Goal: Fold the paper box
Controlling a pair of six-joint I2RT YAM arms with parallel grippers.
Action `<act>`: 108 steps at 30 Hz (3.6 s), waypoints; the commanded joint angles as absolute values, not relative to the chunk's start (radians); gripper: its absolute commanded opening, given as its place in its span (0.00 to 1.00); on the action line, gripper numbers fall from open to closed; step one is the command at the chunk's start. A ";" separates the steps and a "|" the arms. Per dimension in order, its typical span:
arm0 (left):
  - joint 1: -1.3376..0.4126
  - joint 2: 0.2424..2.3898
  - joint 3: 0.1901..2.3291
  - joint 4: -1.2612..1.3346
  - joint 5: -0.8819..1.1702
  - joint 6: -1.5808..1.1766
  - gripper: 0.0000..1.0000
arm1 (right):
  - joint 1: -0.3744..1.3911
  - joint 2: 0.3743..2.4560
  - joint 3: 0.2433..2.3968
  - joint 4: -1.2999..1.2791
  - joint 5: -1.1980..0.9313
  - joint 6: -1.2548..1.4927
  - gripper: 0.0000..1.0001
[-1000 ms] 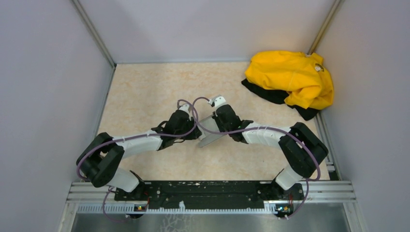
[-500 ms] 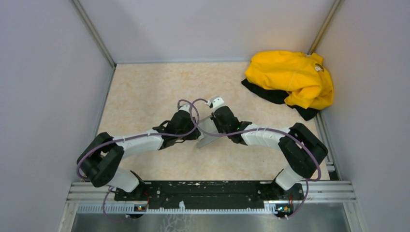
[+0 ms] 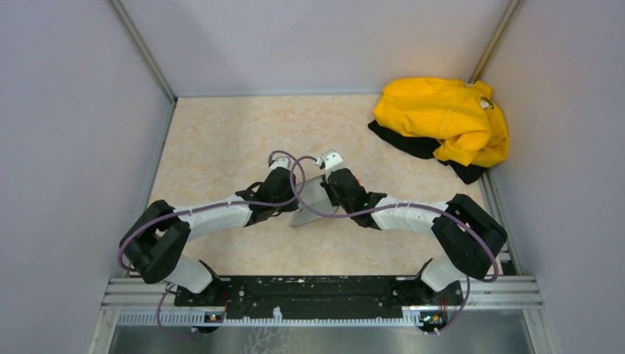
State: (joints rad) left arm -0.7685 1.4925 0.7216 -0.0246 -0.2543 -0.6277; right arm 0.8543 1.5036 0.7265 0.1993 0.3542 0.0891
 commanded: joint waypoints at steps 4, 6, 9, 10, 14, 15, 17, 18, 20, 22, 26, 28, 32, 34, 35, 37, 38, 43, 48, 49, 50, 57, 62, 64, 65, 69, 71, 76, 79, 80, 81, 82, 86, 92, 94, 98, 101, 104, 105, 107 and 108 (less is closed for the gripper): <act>-0.795 1.509 0.739 -0.087 -0.419 -0.591 0.16 | 0.914 1.445 0.684 0.274 0.320 0.096 0.10; -0.802 1.512 0.750 -0.098 -0.446 -0.585 0.14 | 0.921 1.441 0.674 0.277 0.326 0.097 0.10; -0.815 1.528 0.768 -0.120 -0.488 -0.580 0.08 | 0.928 1.438 0.658 0.280 0.329 0.101 0.10; -0.819 1.535 0.776 -0.129 -0.503 -0.577 0.05 | 0.928 1.437 0.653 0.283 0.330 0.103 0.10; -0.829 1.554 0.793 -0.151 -0.537 -0.574 0.00 | 0.929 1.435 0.641 0.283 0.326 0.109 0.11; -0.832 1.555 0.794 -0.153 -0.544 -0.575 0.00 | 0.928 1.435 0.641 0.281 0.325 0.110 0.12; -0.839 1.556 0.798 -0.158 -0.561 -0.576 0.00 | 0.929 1.437 0.642 0.281 0.327 0.115 0.13; -0.845 1.556 0.799 -0.161 -0.569 -0.576 0.00 | 0.929 1.442 0.644 0.280 0.329 0.117 0.14; -0.854 1.554 0.801 -0.163 -0.580 -0.578 0.00 | 0.929 1.449 0.651 0.278 0.335 0.124 0.15; -0.865 1.551 0.801 -0.163 -0.581 -0.583 0.00 | 0.928 1.458 0.660 0.278 0.343 0.134 0.17; -0.884 1.543 0.796 -0.158 -0.563 -0.592 0.00 | 0.930 1.486 0.687 0.274 0.364 0.153 0.23; -0.892 1.537 0.793 -0.157 -0.555 -0.597 0.00 | 0.929 1.507 0.709 0.270 0.375 0.154 0.25; -0.897 1.522 0.782 -0.154 -0.539 -0.605 0.00 | 0.928 1.531 0.734 0.289 0.383 0.162 0.29; -0.899 1.520 0.778 -0.150 -0.534 -0.606 0.00 | 0.928 1.538 0.736 0.307 0.382 0.171 0.30; -0.899 1.520 0.776 -0.146 -0.533 -0.606 0.00 | 0.927 1.541 0.737 0.314 0.383 0.175 0.30; -0.899 1.525 0.776 -0.147 -0.530 -0.606 0.00 | 0.923 1.544 0.738 0.325 0.383 0.186 0.30; -0.899 1.526 0.775 -0.147 -0.529 -0.606 0.00 | 0.919 1.543 0.737 0.331 0.377 0.193 0.30; -0.899 1.525 0.770 -0.141 -0.523 -0.606 0.01 | 0.882 1.538 0.719 0.353 0.338 0.241 0.15; -0.899 1.519 0.767 -0.138 -0.518 -0.605 0.02 | 0.858 1.540 0.705 0.356 0.325 0.269 0.09; -0.899 1.518 0.768 -0.138 -0.516 -0.605 0.01 | 0.858 1.542 0.706 0.353 0.330 0.271 0.09; -0.899 1.518 0.770 -0.137 -0.512 -0.604 0.02 | 0.857 1.546 0.711 0.347 0.339 0.273 0.09; -0.903 1.520 0.796 -0.132 -0.458 -0.602 0.02 | 0.856 1.636 0.827 0.255 0.408 0.270 0.08; -0.914 1.517 0.811 -0.132 -0.437 -0.599 0.03 | 0.856 1.740 0.973 0.159 0.438 0.252 0.02; -0.917 1.514 0.814 -0.130 -0.429 -0.601 0.03 | 0.856 1.777 1.019 0.121 0.452 0.248 0.00; -0.918 1.512 0.815 -0.130 -0.429 -0.601 0.03 | 0.856 1.792 1.034 0.111 0.457 0.246 0.00; -0.920 1.505 0.806 -0.125 -0.430 -0.601 0.04 | 0.856 1.833 1.077 0.066 0.497 0.236 0.00; -0.920 1.502 0.800 -0.121 -0.430 -0.601 0.05 | 0.855 1.844 1.086 0.056 0.519 0.227 0.00; -0.920 1.499 0.789 -0.117 -0.435 -0.599 0.05 | 0.842 1.864 1.100 0.027 0.545 0.219 0.01; -0.920 1.495 0.788 -0.118 -0.438 -0.596 0.06 | 0.837 1.851 1.083 0.056 0.501 0.206 0.03; -0.920 1.494 0.788 -0.117 -0.441 -0.593 0.06 | 0.828 1.843 1.073 0.070 0.454 0.204 0.04; -0.920 1.495 0.788 -0.120 -0.443 -0.592 0.06 | 0.818 1.833 1.053 0.102 0.407 0.198 0.06; -0.920 1.495 0.790 -0.122 -0.445 -0.590 0.06 | 0.814 1.822 1.037 0.123 0.382 0.197 0.06; -0.920 1.502 0.798 -0.127 -0.450 -0.586 0.07 | 0.794 1.775 0.959 0.202 0.258 0.187 0.12; -0.920 1.518 0.808 -0.131 -0.444 -0.584 0.07 | 0.778 1.728 0.900 0.264 0.191 0.176 0.25; -0.920 1.518 0.810 -0.134 -0.446 -0.584 0.07 | 0.776 1.715 0.889 0.278 0.182 0.176 0.29; -0.919 1.519 0.811 -0.140 -0.451 -0.581 0.07 | 0.771 1.690 0.862 0.309 0.175 0.182 0.33; -0.920 1.519 0.812 -0.143 -0.451 -0.580 0.08 | 0.756 1.662 0.833 0.340 0.168 0.198 0.34; -0.919 1.521 0.811 -0.144 -0.451 -0.579 0.08 | 0.739 1.624 0.791 0.379 0.177 0.220 0.36; -0.919 1.522 0.812 -0.143 -0.450 -0.579 0.08 | 0.730 1.613 0.784 0.385 0.176 0.229 0.37; -0.919 1.524 0.813 -0.143 -0.448 -0.580 0.08 | 0.714 1.594 0.773 0.389 0.176 0.244 0.38; -0.919 1.525 0.814 -0.144 -0.448 -0.578 0.08 | 0.704 1.589 0.770 0.391 0.178 0.250 0.39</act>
State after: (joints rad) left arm -0.9039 1.5196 0.7902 -0.1352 -0.4854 -0.5987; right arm 0.7380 1.6619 0.7746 0.2916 0.1867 0.2070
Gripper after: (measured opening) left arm 0.156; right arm 0.377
